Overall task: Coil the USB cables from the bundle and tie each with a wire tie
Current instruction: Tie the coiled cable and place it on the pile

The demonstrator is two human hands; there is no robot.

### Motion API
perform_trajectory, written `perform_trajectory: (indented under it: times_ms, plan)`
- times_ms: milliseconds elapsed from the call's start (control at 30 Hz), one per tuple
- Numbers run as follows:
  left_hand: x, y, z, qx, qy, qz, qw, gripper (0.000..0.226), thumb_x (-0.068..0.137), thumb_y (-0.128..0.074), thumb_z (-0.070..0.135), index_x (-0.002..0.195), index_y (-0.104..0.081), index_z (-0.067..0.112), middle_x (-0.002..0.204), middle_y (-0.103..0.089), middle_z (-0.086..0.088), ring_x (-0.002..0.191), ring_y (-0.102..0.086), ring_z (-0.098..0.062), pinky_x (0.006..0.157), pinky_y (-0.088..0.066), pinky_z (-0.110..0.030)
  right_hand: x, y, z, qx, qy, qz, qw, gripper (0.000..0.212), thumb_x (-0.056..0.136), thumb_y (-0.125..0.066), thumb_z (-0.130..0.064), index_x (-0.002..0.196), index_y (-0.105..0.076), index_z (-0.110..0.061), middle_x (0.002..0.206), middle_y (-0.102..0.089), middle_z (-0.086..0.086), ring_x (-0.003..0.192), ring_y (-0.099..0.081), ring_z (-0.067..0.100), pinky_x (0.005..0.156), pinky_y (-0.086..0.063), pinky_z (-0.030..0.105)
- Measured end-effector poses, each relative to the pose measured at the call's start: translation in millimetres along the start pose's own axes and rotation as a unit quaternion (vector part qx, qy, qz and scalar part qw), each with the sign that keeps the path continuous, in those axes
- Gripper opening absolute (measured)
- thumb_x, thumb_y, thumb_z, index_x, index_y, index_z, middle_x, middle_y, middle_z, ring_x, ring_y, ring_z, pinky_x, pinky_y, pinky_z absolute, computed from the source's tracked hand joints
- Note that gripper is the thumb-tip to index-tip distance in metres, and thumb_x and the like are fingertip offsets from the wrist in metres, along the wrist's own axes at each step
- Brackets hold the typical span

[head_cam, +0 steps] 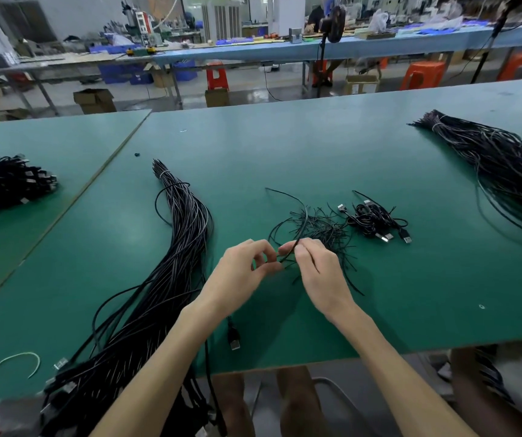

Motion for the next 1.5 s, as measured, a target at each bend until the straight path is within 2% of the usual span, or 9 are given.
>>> perform_trajectory:
  times_ms: [167, 367, 467, 667, 767, 967, 1200, 1300, 1500]
  plan:
    - [-4, -4, -12, 0.069, 0.003, -0.041, 0.997, 0.029, 0.097, -0.061, 0.055, 0.078, -0.066, 0.034, 0.079, -0.063, 0.010, 0.067, -0.057, -0.011, 0.071, -0.054, -0.038, 0, 5, 2, -0.038, 0.005, 0.035, 0.999, 0.030, 0.108, -0.048, -0.029, 0.086, -0.065, -0.019, 0.085, -0.062, -0.009, 0.080, -0.056, 0.004, 0.070, -0.038, 0.014]
    - [-7, 19, -34, 0.074, 0.038, -0.137, 0.987, 0.049, 0.098, -0.052, 0.064, 0.070, -0.064, 0.026, 0.054, -0.056, 0.006, 0.046, -0.046, -0.008, 0.049, -0.043, -0.027, -2, 31, 4, -0.017, -0.026, 0.179, 0.983, 0.032, 0.111, -0.038, -0.026, 0.089, -0.059, -0.017, 0.084, -0.061, -0.001, 0.074, -0.055, 0.014, 0.066, -0.042, 0.023]
    - [-15, 24, -45, -0.053, 0.088, -0.224, 0.969, 0.052, 0.097, -0.054, 0.060, 0.063, -0.055, 0.021, 0.048, -0.041, 0.004, 0.038, -0.037, -0.014, 0.039, -0.033, -0.021, -4, 41, 11, 0.007, -0.062, 0.226, 0.972, 0.033, 0.112, -0.036, -0.027, 0.086, -0.055, -0.021, 0.080, -0.061, 0.003, 0.073, -0.058, 0.019, 0.065, -0.046, 0.030]
    - [11, 45, -28, -0.227, 0.102, -0.047, 0.967, 0.050, 0.096, -0.054, 0.060, 0.062, -0.051, 0.024, 0.052, -0.033, 0.007, 0.042, -0.023, -0.011, 0.039, -0.021, -0.018, 1, 29, 12, 0.001, -0.052, 0.164, 0.985, 0.030, 0.111, -0.041, -0.031, 0.088, -0.058, -0.020, 0.082, -0.063, -0.002, 0.069, -0.057, 0.008, 0.061, -0.045, 0.019]
    - [22, 37, -21, -0.410, 0.151, 0.024, 0.899, 0.046, 0.101, -0.053, 0.053, 0.069, -0.050, 0.021, 0.056, -0.032, 0.006, 0.040, -0.022, -0.009, 0.040, -0.018, -0.021, 0, 14, 4, -0.042, -0.005, 0.098, 0.994, 0.027, 0.110, -0.045, -0.029, 0.089, -0.058, -0.017, 0.087, -0.061, -0.005, 0.078, -0.058, 0.007, 0.069, -0.047, 0.020]
    - [45, -2, -5, -0.730, 0.173, 0.029, 0.661, 0.038, 0.109, -0.043, 0.037, 0.078, -0.050, 0.016, 0.061, -0.031, 0.008, 0.038, -0.025, -0.006, 0.037, -0.024, -0.021, 0, -2, -7, -0.124, 0.056, 0.034, 0.990, 0.027, 0.110, -0.043, -0.026, 0.095, -0.060, -0.011, 0.094, -0.055, -0.006, 0.078, -0.054, 0.010, 0.072, -0.045, 0.031]
    - [31, -15, -57, -0.609, 0.228, 0.063, 0.757, 0.028, 0.110, -0.041, 0.027, 0.093, -0.057, 0.012, 0.070, -0.044, 0.005, 0.050, -0.038, -0.009, 0.051, -0.033, -0.022, 1, -3, -4, -0.110, 0.040, 0.029, 0.993, 0.024, 0.111, -0.040, -0.024, 0.109, -0.062, -0.014, 0.107, -0.056, -0.007, 0.084, -0.060, 0.008, 0.077, -0.050, 0.025]
    - [31, -7, -60, -0.610, 0.199, 0.084, 0.763, 0.029, 0.107, -0.050, 0.026, 0.110, -0.068, 0.003, 0.080, -0.058, 0.000, 0.057, -0.052, -0.012, 0.053, -0.045, -0.023, 1, -3, -4, -0.089, 0.045, 0.021, 0.995, 0.017, 0.109, -0.046, -0.020, 0.109, -0.063, -0.017, 0.106, -0.061, -0.007, 0.085, -0.064, 0.006, 0.077, -0.048, 0.014]
    - [32, -9, -42, -0.666, 0.144, 0.013, 0.731, 0.042, 0.102, -0.059, 0.031, 0.142, -0.058, 0.019, 0.115, -0.069, -0.006, 0.088, -0.067, -0.019, 0.075, -0.056, -0.033, -1, 2, -9, -0.091, 0.066, 0.041, 0.993, 0.015, 0.107, -0.052, -0.019, 0.106, -0.067, -0.015, 0.100, -0.064, -0.006, 0.084, -0.066, 0.009, 0.079, -0.053, 0.024]
Point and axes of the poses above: each hand's wrist, its own x-axis towards the middle knuckle, its own y-axis out of the back of the hand, z = x × y, the point moved 8 cm from there along x, towards the middle knuckle
